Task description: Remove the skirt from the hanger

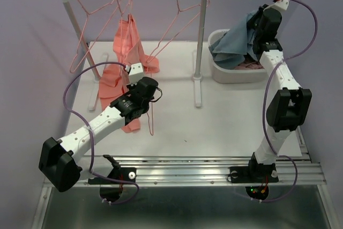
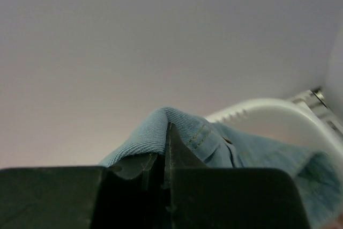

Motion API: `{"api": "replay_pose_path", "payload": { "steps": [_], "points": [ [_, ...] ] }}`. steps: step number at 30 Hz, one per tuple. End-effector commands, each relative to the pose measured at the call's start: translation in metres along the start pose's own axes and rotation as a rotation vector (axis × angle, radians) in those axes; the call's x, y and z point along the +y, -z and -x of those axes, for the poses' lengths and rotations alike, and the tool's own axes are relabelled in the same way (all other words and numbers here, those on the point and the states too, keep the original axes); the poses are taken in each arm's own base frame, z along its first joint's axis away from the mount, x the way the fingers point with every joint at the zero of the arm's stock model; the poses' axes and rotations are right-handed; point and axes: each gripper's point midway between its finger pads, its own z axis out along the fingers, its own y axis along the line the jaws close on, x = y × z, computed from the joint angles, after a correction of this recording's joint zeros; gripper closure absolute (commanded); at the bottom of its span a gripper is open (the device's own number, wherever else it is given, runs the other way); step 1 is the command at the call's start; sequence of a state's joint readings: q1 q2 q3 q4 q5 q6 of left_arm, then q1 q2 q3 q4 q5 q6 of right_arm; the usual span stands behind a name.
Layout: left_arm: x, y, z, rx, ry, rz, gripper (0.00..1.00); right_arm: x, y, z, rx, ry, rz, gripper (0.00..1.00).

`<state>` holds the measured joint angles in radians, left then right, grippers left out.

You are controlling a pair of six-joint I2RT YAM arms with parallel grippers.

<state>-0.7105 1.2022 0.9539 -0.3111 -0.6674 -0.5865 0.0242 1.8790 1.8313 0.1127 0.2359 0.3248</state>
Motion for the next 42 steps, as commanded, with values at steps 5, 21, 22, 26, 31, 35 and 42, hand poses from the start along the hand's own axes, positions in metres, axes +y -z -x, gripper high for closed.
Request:
{"api": "replay_pose_path", "payload": {
  "steps": [5,21,22,26,31,35,42],
  "points": [
    [-0.005,0.008,0.037,-0.082,0.059,-0.001,1.0,-0.116,0.013,-0.09,0.08,-0.045,-0.292,0.99],
    [-0.014,0.015,0.058,-0.096,0.054,-0.023,1.0,-0.195,-0.012,-0.234,0.401,0.042,-0.437,0.93],
    [-0.015,0.016,0.061,-0.099,0.057,-0.025,1.0,-0.197,-0.012,-0.231,0.39,0.041,-0.455,0.81],
    [-0.015,0.02,0.069,-0.115,0.043,-0.028,1.0,-0.189,-0.011,-0.199,0.352,0.043,-0.46,0.59],
    [-0.016,0.021,0.077,-0.138,-0.008,-0.04,1.0,-0.157,0.001,-0.142,0.311,0.033,-0.368,0.02],
    [-0.019,0.021,0.079,-0.147,-0.031,-0.055,1.0,-0.138,0.019,-0.097,0.283,0.051,-0.316,0.0],
    [-0.026,0.033,0.107,-0.218,-0.017,-0.1,1.0,-0.124,0.041,-0.047,0.262,0.085,-0.31,0.0]
  ]
}}
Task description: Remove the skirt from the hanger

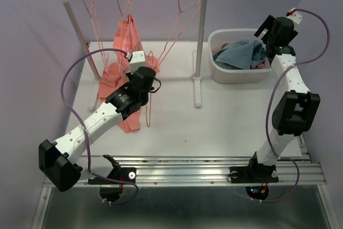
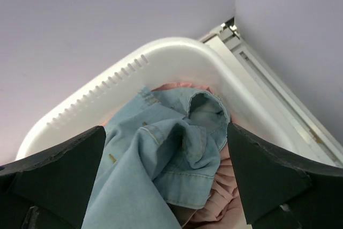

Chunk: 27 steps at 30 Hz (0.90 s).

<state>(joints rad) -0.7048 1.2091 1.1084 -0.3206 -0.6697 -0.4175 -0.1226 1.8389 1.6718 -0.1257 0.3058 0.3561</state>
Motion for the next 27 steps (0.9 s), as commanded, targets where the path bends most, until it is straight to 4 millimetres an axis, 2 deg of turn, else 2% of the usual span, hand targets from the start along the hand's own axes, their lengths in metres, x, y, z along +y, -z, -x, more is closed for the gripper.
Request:
{"api": "replay_pose_path", "payload": {
  "steps": [1,6,9,10,12,13,20,21,22,24,25,27],
  "points": [
    [-0.009,0.013,0.054,-0.141,0.019,-0.062,1.0,0.004,0.025,0.019,0.005,0.046,0.019,0.0],
    [-0.026,0.013,0.072,-0.191,-0.013,-0.141,1.0,0.014,0.043,0.026,0.012,0.042,0.094,0.0],
    [-0.02,0.012,0.087,-0.217,-0.037,-0.09,1.0,0.024,0.057,0.027,0.021,0.036,0.166,0.0],
    [-0.019,0.01,0.095,-0.228,-0.05,-0.069,1.0,0.03,0.066,0.035,0.002,0.026,0.204,0.0],
    [-0.015,0.006,0.102,-0.236,-0.07,-0.03,1.0,0.033,0.074,0.032,0.006,0.023,0.239,0.0],
    [-0.015,0.008,0.111,-0.252,-0.066,-0.029,1.0,0.036,0.083,0.041,-0.017,0.017,0.259,0.0],
    [-0.021,0.004,0.153,-0.328,-0.106,-0.038,1.0,0.044,0.113,0.054,-0.053,0.012,0.343,0.0],
    [-0.025,0.0,0.158,-0.342,-0.149,-0.038,1.0,0.049,0.122,0.057,-0.056,0.013,0.383,0.0],
    [-0.027,0.003,0.172,-0.374,-0.141,-0.041,1.0,0.052,0.126,0.054,-0.049,0.015,0.408,0.0],
    [-0.033,-0.004,0.178,-0.38,-0.162,-0.026,1.0,0.053,0.137,0.058,-0.056,0.005,0.427,0.0],
    [-0.032,0.001,0.196,-0.412,-0.149,-0.011,1.0,0.051,0.139,0.054,-0.051,0.003,0.43,0.0],
    [-0.04,-0.005,0.204,-0.424,-0.158,-0.002,1.0,0.047,0.144,0.052,-0.061,-0.008,0.422,0.0]
  ]
}}
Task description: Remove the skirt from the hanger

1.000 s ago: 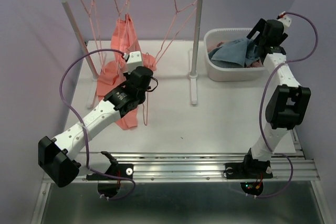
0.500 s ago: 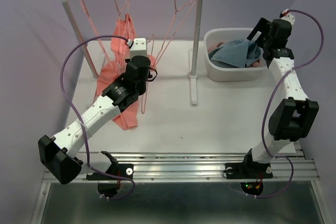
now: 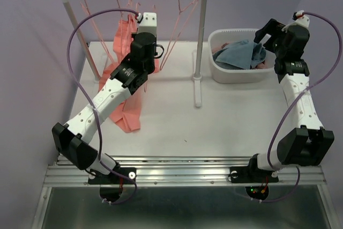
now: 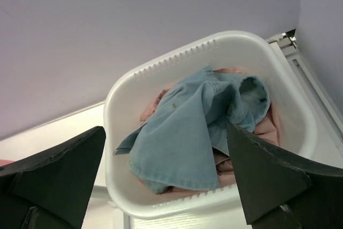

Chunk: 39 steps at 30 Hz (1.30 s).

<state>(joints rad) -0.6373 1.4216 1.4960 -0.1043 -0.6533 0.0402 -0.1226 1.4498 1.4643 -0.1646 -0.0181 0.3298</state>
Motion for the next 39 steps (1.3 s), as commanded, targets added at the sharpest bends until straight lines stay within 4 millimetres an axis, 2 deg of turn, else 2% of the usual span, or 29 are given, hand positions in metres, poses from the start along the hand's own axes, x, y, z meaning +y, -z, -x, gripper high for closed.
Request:
{"api": "replay_pose_path", "payload": {
  "steps": [1,2,4,5,8,17,27,29,33,37,38,39],
  "points": [
    [0.008,-0.004,0.072,-0.164,0.021,0.04,1.0,0.014,0.021,0.016,-0.076,-0.009,0.061,0.0],
    [0.006,-0.005,0.082,-0.192,0.037,0.042,1.0,0.01,0.022,0.008,-0.067,-0.011,0.049,0.0],
    [-0.001,-0.012,0.087,-0.199,0.032,0.03,1.0,0.007,0.027,0.008,-0.079,-0.01,0.038,0.0],
    [0.0,-0.011,0.098,-0.218,0.044,0.032,1.0,0.005,0.031,0.007,-0.082,-0.009,0.028,0.0],
    [0.002,-0.012,0.109,-0.239,0.059,0.05,1.0,-0.001,0.034,0.01,-0.098,0.0,-0.004,0.0],
    [0.004,0.0,0.15,-0.384,0.116,0.017,1.0,-0.016,0.037,0.012,-0.087,0.049,-0.085,0.0],
    [0.003,-0.006,0.179,-0.454,0.105,0.051,1.0,-0.02,0.034,0.01,-0.084,0.054,-0.104,0.0],
    [-0.001,-0.013,0.183,-0.462,0.101,0.057,1.0,-0.02,0.034,0.009,-0.084,0.052,-0.104,0.0],
    [-0.012,-0.032,0.171,-0.424,0.071,0.067,1.0,-0.022,0.035,0.009,-0.089,0.055,-0.115,0.0],
    [-0.016,-0.044,0.167,-0.422,0.068,0.055,1.0,-0.023,0.035,0.009,-0.091,0.053,-0.119,0.0],
    [-0.011,-0.046,0.171,-0.426,0.089,0.062,1.0,-0.022,0.036,0.009,-0.092,0.05,-0.111,0.0],
    [-0.015,-0.054,0.163,-0.402,0.075,0.055,1.0,-0.021,0.036,0.009,-0.089,0.049,-0.109,0.0]
  ]
}}
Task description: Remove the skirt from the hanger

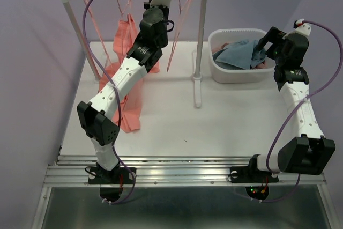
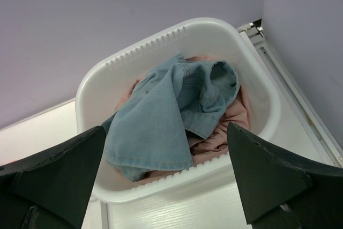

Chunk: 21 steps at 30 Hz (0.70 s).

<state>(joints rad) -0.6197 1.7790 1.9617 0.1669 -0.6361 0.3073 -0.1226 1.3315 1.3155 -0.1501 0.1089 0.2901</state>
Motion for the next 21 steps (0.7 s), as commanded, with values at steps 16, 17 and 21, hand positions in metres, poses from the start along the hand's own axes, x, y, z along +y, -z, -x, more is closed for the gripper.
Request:
{"api": "replay_pose_path", "payload": {
  "steps": [16,17,21],
  "points": [
    [0.021,-0.018,-0.024,0.036,0.096,0.036,1.0,0.007,0.018,0.021,-0.073,0.003,0.03,0.0],
    [0.022,-0.019,-0.027,0.043,0.101,0.038,1.0,0.007,0.019,0.021,-0.072,0.003,0.031,0.0],
    [0.022,-0.017,-0.038,0.066,0.105,0.038,1.0,0.007,0.019,0.021,-0.074,0.003,0.032,0.0]
  ]
}}
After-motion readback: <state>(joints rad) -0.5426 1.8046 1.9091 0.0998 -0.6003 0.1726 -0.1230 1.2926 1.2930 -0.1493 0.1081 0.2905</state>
